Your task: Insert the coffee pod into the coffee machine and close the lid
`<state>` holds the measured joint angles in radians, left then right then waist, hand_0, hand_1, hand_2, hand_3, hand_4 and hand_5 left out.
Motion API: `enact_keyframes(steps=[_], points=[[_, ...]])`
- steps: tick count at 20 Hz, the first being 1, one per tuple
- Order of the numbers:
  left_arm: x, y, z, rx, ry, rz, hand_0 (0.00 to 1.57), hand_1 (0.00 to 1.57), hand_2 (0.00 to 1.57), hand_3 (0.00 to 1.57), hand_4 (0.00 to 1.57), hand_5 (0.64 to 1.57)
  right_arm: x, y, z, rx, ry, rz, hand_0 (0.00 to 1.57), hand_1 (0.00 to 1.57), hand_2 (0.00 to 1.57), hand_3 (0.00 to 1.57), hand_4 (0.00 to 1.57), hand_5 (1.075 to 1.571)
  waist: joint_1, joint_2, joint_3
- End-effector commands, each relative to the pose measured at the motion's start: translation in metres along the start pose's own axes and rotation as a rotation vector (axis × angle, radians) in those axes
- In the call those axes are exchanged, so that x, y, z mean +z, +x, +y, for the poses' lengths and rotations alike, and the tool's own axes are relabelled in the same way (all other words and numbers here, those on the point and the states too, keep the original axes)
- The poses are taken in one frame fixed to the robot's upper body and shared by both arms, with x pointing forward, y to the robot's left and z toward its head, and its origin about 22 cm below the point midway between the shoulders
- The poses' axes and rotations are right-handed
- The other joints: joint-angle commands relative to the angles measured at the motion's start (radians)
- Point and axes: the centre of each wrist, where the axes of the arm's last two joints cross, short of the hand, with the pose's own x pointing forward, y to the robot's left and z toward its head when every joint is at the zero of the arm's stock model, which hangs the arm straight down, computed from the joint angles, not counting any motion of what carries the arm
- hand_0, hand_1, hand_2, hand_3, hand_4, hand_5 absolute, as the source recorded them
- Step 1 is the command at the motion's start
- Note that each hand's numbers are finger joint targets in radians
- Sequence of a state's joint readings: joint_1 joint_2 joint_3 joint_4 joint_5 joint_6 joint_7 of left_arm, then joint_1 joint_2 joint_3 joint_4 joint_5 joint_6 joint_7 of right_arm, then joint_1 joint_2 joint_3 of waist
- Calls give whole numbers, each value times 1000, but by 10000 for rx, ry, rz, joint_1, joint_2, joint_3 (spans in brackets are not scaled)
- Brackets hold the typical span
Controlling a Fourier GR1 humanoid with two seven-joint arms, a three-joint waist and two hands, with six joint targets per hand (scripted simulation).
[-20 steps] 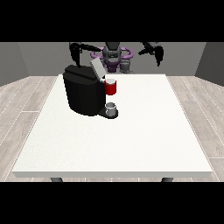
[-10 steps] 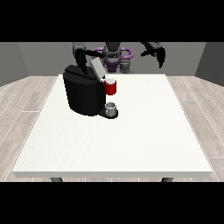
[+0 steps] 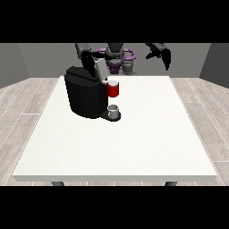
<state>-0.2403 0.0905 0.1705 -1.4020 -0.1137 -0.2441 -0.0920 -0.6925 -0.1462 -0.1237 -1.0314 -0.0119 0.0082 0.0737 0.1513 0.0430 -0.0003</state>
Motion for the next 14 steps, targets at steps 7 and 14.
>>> enact_keyframes(steps=[7, 14], points=[[-3, 4, -4, -208, -148, -137, 0, 0, 0, 0, 385, 1571, -23, 48, 17, 1125, 785, -904, 0, 0, 0, 0, 40, 1571, 256, 431, 1], [-2, 2, -16, 12, -456, -162, 0, 0, 0, 0, 337, 1571, -20, 53, 42, 1078, 847, -1376, 0, 0, 0, 0, 0, 1571, 730, 434, 4]])
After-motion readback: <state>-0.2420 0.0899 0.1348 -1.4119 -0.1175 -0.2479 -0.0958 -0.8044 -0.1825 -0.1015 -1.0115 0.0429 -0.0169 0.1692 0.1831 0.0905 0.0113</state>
